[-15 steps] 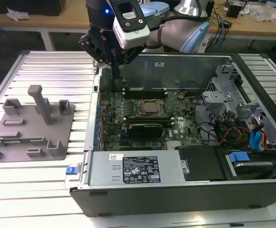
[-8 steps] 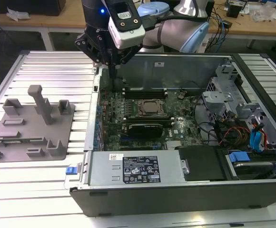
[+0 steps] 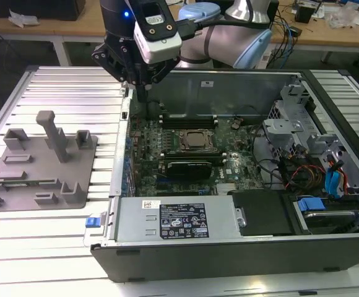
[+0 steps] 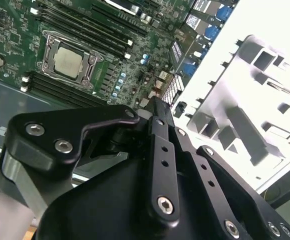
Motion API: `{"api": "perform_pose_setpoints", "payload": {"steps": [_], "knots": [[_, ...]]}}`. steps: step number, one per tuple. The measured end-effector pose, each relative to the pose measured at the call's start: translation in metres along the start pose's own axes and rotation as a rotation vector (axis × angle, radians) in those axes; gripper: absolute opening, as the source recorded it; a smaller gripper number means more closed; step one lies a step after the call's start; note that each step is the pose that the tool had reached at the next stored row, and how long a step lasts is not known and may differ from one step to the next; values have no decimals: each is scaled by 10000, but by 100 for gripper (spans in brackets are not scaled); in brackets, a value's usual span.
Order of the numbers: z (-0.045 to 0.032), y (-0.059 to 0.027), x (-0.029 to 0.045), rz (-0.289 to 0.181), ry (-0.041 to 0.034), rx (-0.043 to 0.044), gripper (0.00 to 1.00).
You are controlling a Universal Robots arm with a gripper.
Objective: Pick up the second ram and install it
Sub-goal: 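Reach for the second ram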
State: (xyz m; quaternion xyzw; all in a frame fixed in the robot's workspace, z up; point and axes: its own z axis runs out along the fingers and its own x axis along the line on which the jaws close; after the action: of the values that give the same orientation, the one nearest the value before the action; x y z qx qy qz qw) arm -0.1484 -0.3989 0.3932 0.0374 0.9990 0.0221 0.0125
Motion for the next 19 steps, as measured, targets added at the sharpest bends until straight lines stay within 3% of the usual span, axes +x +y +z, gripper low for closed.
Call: {"api": "perform_pose_setpoints", "payload": {"steps": [10,16,19], "knots": [[-4,-12,163,1,0,0,8],[-8,-24,332,2,1,1,8],[-9,-36,490,2,1,1,8]]}}
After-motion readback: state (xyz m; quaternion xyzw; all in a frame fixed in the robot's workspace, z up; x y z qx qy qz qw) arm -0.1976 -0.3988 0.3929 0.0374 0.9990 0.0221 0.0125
